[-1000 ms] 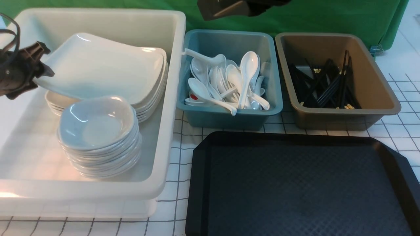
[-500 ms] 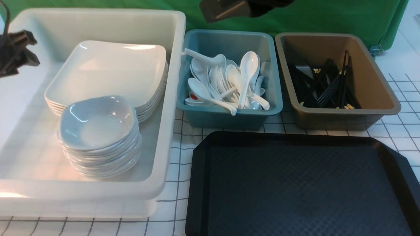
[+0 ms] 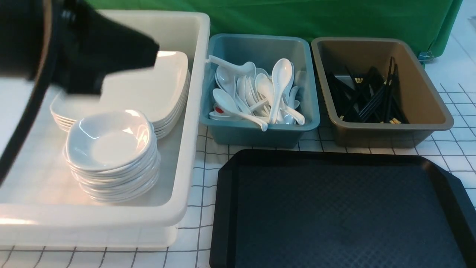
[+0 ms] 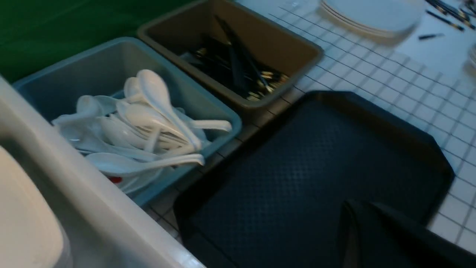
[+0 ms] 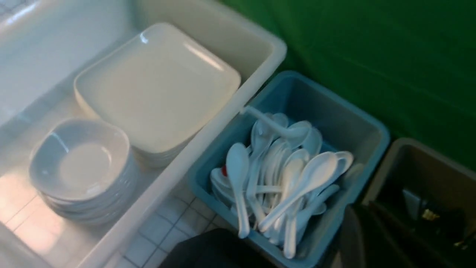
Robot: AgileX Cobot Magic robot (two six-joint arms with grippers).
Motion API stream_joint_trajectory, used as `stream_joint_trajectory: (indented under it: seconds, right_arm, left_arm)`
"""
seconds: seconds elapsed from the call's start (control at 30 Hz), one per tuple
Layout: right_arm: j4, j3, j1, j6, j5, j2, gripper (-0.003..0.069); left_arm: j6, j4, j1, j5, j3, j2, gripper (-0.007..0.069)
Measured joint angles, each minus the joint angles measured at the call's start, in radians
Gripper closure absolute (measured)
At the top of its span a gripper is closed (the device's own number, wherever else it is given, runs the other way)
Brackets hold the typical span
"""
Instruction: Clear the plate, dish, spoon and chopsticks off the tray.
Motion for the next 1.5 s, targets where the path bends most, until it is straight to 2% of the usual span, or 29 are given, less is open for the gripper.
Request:
stream_joint_trajectory:
  seconds: [0.13, 0.23, 0.4, 0.5, 0.6, 0.63, 0.67, 0.8, 0.93, 1.13, 1.23, 1.5]
  right_arm:
    - [-0.092, 0.111, 0.000, 0.055, 0.000, -0.169, 0.0643]
    - [-0.171, 0.271, 0.000, 0.123, -0.023, -0.337, 0.0643]
    - [-0.218, 0.638, 0.000, 0.230, -0.199, -0.653, 0.0643]
    - [-0.230, 0.989, 0.000, 0.323, -0.469, -0.943, 0.0643]
    - [-0.234, 1.252, 0.000, 0.358, -0.706, -1.139, 0.0643]
    - [-0.234, 1.269, 0.000, 0.358, -0.723, -1.151, 0.0643]
    - [-0.234, 1.397, 0.000, 0.359, -0.854, -1.242, 0.0643]
    - [-0.231, 1.623, 0.000, 0.359, -1.050, -1.403, 0.0638]
    - [-0.221, 1.701, 0.000, 0.376, -1.105, -1.471, 0.0615]
    - [-0.218, 1.704, 0.000, 0.405, -1.114, -1.479, 0.0561]
    - [-0.218, 1.704, 0.000, 0.409, -1.115, -1.480, 0.0550]
    - [-0.218, 1.704, 0.000, 0.409, -1.119, -1.480, 0.0524]
  left_arm:
    - [-0.094, 0.099, -0.024, -0.011, 0.086, -0.146, 0.0636]
    - [-0.158, 0.149, -0.027, -0.062, 0.189, -0.266, 0.0636]
    - [-0.202, 0.150, -0.027, -0.205, 0.373, -0.437, 0.0636]
    - [-0.254, 0.129, -0.027, -0.349, 0.523, -0.537, 0.0632]
    - [-0.297, 0.125, -0.027, -0.437, 0.609, -0.574, 0.0629]
    - [-0.297, 0.125, -0.027, -0.437, 0.609, -0.576, 0.0628]
    - [-0.325, 0.124, -0.027, -0.466, 0.642, -0.580, 0.0627]
    - [-0.343, 0.124, -0.027, -0.479, 0.674, -0.583, 0.0627]
    - [-0.349, 0.124, -0.027, -0.494, 0.676, -0.584, 0.0627]
    - [-0.329, 0.124, -0.027, -0.510, 0.676, -0.584, 0.0627]
    - [-0.287, 0.124, -0.027, -0.511, 0.676, -0.584, 0.0627]
    - [-0.266, 0.125, -0.027, -0.512, 0.676, -0.584, 0.0627]
